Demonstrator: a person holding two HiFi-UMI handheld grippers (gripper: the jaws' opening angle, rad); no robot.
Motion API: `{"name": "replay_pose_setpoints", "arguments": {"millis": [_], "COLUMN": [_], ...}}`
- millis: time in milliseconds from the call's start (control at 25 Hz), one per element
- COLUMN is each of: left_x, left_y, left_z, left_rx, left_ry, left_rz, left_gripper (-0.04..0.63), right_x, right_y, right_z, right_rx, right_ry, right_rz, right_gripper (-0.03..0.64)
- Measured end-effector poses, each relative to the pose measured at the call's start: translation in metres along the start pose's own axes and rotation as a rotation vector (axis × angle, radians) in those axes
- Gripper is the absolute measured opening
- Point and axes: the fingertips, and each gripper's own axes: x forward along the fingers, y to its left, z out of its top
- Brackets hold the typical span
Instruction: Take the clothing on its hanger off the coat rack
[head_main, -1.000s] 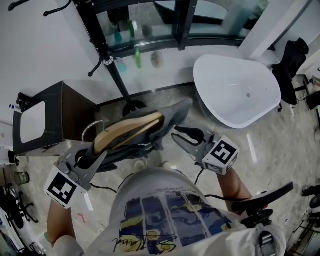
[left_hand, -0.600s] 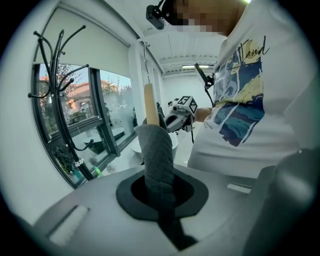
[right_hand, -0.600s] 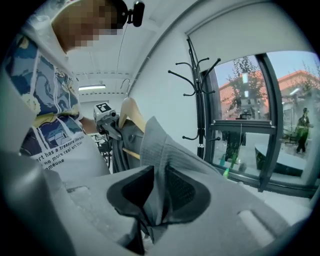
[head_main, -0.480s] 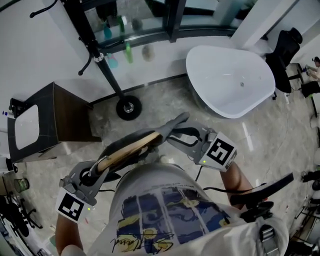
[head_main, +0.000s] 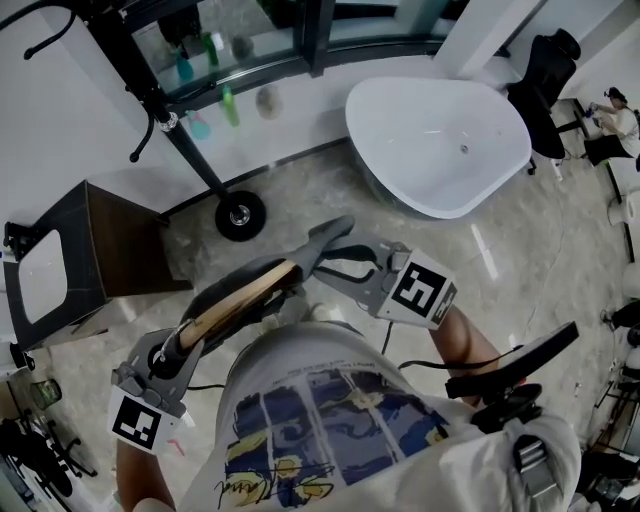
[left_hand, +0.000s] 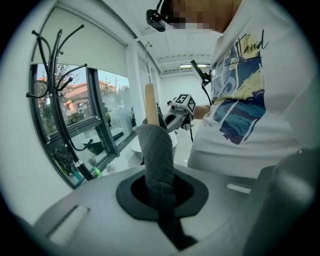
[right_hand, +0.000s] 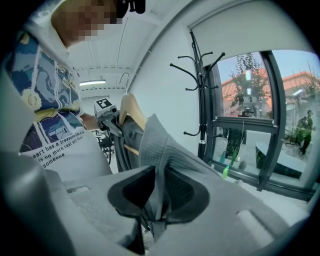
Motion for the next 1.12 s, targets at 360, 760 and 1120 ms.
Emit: {"name": "replay_pose_setpoints", "arguments": {"millis": [360,760,1120], "left_x": [0.000,0.000,0.001], "left_y": [0.003,0.013,0.018], "left_z": [-0.003,-0.009,-0.011], "left_rx": [-0.009,-0.008,-0.008], "left_ry": [-0.015,-0.015,-0.013], "left_rz": [-0.006,-0.021,-0.033], "left_gripper": [0.002,0.002,0.003], "right_x": [0.004,0.016,0.020], "right_y": [-0.001,-0.005,-0.008], "right_z": [0.001,0.000,0.000], "right_rx": [0.002,0.014,0.016], "right_ry": [0.008,0.016,0.029], "right_rz": [-0.026,-0.039,-0.051], "right_gripper": [0.060,0.052,0.049]}}
